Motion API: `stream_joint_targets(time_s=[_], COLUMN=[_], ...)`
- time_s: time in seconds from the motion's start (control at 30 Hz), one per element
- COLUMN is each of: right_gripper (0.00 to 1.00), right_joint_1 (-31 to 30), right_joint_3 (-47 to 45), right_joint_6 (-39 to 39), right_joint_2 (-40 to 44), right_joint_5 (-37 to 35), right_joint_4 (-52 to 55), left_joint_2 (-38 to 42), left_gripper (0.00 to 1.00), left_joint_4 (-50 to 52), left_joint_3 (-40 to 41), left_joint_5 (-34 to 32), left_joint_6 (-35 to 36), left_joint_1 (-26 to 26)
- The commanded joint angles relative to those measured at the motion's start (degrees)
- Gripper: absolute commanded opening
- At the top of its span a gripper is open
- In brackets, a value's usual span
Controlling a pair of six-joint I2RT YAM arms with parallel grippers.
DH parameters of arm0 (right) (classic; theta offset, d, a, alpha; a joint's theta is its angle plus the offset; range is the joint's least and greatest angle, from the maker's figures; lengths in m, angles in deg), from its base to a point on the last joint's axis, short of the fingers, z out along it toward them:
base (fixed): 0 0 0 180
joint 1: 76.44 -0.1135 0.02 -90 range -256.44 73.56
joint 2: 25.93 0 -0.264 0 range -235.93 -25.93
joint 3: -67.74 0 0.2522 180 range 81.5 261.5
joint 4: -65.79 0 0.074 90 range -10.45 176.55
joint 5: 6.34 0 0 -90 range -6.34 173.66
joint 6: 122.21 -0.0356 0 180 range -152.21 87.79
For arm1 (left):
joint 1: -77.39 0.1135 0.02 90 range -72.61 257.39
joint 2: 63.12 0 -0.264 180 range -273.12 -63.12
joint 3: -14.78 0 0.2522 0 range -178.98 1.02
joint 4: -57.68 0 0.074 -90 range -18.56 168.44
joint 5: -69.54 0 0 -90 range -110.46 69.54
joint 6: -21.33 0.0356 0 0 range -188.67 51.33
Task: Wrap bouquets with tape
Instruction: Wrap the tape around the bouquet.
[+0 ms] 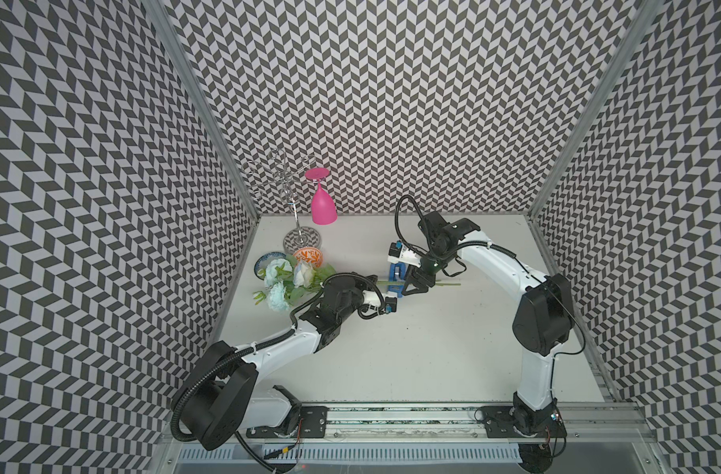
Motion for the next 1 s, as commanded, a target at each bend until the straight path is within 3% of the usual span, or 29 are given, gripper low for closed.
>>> stream_joint_targets(time_s=[0.0,0.07,0.27,0.4,0.63,0.8,0.97], right_gripper=[0.42,0.26,0.0,0.0,0.0,0.0,0.0], right_joint_1=[0.25,0.19,0.11,0.08,-0.42,-1.32,-5.17], right_joint_3=[-0.43,-1.67,-9.15,-14.42,-26.76,-41.06,-52.54], right_joint_6=[1.17,0.88,4.36,5.37,8.09,11.36,14.91], right_joint_2=[-0.26,0.8,6.45,11.06,19.41,27.2,33.42], right_joint_5=[-2.15,-4.14,-9.3,-10.69,-12.85,-13.13,-20.21], right_joint_4=[-5.48,-8.46,-18.41,-27.07,-46.7,-67.22,-83.99], left_joint_2=[1.33,1.42,1.83,3.58,9.8,12.14,8.53], left_gripper=[0.0,0.0,0.04,0.08,0.48,0.55,0.56], left_joint_4=[-0.5,0.71,15.23,17.72,22.84,22.83,27.5], left_joint_3=[-0.95,-1.48,-9.26,-11.19,-13.59,-16.36,-20.75], left_joint_5=[1.47,2.09,7.34,10.9,20.78,29.55,29.63], left_joint_6=[1.06,-0.35,-7.64,-11.24,-17.88,-23.43,-22.69], left_joint_1=[-0.34,-0.33,-0.03,0.75,4.32,9.32,10.1])
